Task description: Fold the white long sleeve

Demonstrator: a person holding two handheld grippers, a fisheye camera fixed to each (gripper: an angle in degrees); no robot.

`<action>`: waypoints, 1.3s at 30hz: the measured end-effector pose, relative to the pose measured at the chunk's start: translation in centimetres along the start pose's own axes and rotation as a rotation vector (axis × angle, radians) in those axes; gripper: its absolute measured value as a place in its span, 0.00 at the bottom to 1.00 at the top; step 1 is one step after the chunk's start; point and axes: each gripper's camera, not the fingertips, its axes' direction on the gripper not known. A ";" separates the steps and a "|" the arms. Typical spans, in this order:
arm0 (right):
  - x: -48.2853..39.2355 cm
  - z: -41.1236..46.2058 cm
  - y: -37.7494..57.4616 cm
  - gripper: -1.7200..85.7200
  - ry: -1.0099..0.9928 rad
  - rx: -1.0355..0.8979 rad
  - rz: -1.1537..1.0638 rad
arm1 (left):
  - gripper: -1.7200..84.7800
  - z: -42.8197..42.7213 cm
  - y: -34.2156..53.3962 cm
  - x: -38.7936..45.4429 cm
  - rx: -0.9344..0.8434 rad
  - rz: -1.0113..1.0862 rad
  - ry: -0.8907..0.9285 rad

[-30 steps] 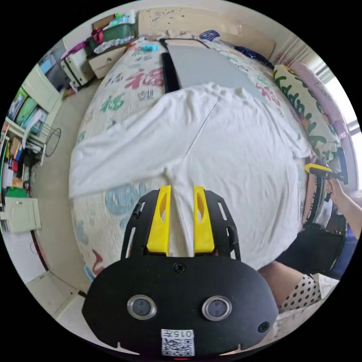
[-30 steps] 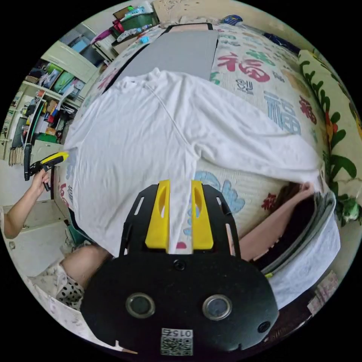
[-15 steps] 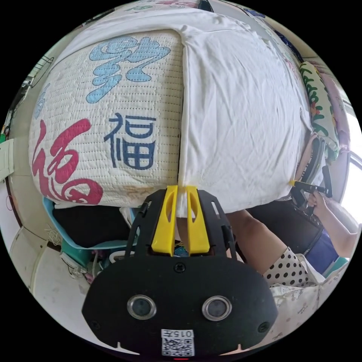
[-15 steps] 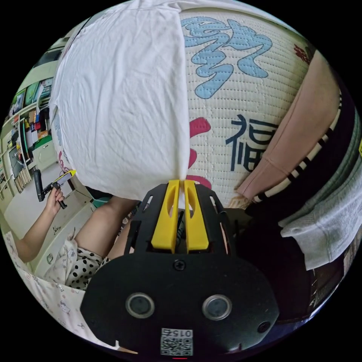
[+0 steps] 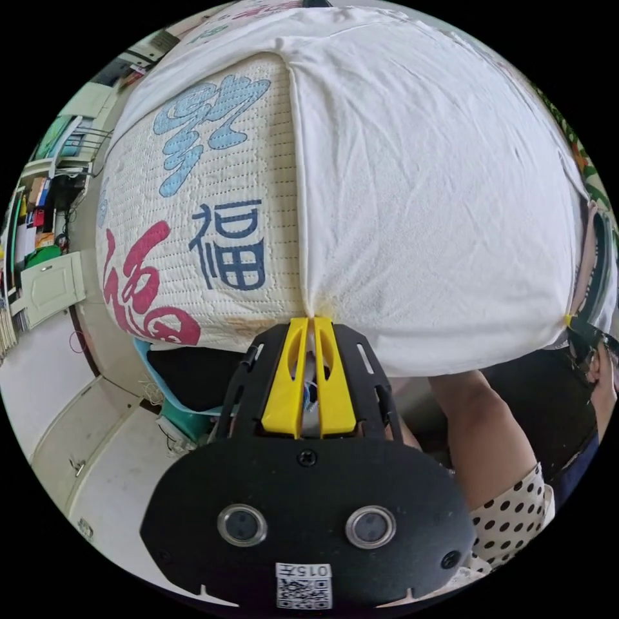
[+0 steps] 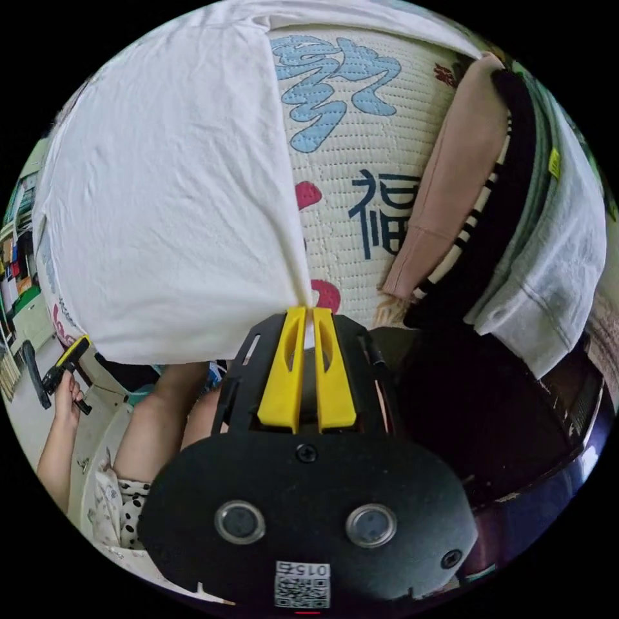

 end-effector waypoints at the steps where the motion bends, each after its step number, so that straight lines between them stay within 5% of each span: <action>1: -0.1 -0.3 2.4 0.02 -0.054 0.031 0.086 | 0.02 0.1 0.0 0.8 -0.002 0.009 -0.033; 7: -7.5 -10.6 15.9 0.01 -0.272 0.402 0.257 | 0.02 1.0 0.2 1.9 -0.015 0.065 -0.052; 14: -29.2 -32.9 32.1 0.01 -0.526 1.043 -0.110 | 0.02 2.4 0.6 0.4 -0.028 0.144 0.034; 20: -42.4 -40.8 51.7 0.01 -0.831 1.574 -0.384 | 0.02 3.9 1.2 -2.2 -0.038 0.144 0.147; 27: -48.8 -38.9 62.0 0.01 -0.956 1.686 -0.458 | 0.02 3.1 2.9 -4.7 -0.033 0.156 0.214; 35: -50.1 -37.5 65.9 0.01 -1.080 1.719 -0.454 | 0.01 -9.4 10.7 -2.8 0.428 0.224 -0.081; 39: -48.8 -37.3 66.0 0.01 -1.036 1.788 -0.439 | 0.01 -8.9 12.2 2.2 0.278 0.544 0.426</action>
